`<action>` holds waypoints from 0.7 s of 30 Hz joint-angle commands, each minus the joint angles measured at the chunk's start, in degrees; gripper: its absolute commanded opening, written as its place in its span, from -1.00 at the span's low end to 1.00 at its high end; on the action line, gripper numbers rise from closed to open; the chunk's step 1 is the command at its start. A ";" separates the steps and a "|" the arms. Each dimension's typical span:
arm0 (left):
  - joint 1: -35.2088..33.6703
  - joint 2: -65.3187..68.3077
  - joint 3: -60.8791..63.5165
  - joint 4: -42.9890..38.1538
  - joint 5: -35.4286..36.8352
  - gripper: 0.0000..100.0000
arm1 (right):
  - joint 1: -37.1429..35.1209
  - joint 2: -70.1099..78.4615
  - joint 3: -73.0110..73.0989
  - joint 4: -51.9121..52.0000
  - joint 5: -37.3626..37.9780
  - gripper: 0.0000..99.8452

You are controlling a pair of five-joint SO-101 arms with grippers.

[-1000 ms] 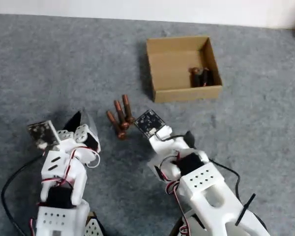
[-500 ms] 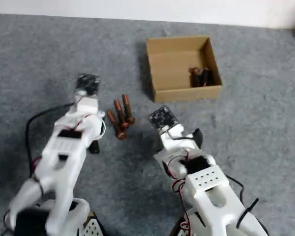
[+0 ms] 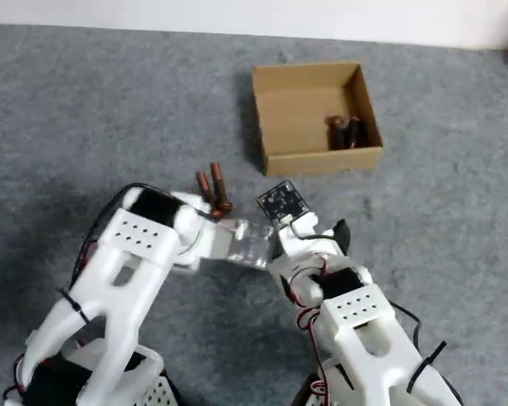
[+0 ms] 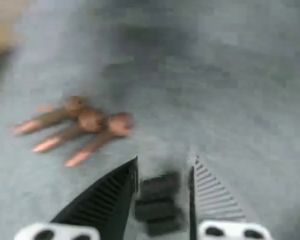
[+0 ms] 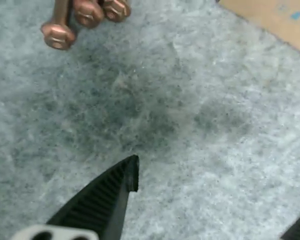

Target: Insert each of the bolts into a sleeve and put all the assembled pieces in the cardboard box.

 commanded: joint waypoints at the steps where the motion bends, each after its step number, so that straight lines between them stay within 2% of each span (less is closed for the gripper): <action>1: -2.15 -1.54 -2.95 5.45 -28.84 -0.66 | 0.66 -0.92 -0.13 -1.19 -0.35 -0.09; 6: -8.22 -1.36 -4.00 1.93 -39.82 -0.66 | 0.57 -0.92 -0.13 -1.27 2.11 -0.09; 10: -9.36 1.10 -4.44 -1.32 -44.22 -0.66 | 0.48 -0.92 1.71 -4.35 2.29 -0.09; 14: -8.40 9.45 -7.60 -6.24 -44.57 -0.66 | 0.48 -0.92 2.24 -5.41 2.29 -0.09; 17: -8.22 17.19 -13.32 -6.68 -44.40 -0.66 | 0.66 -0.92 2.24 -5.67 2.29 -0.09; 21: -7.60 26.95 -21.67 -8.62 -39.38 -0.66 | 0.66 -0.92 2.33 -6.02 2.37 -0.09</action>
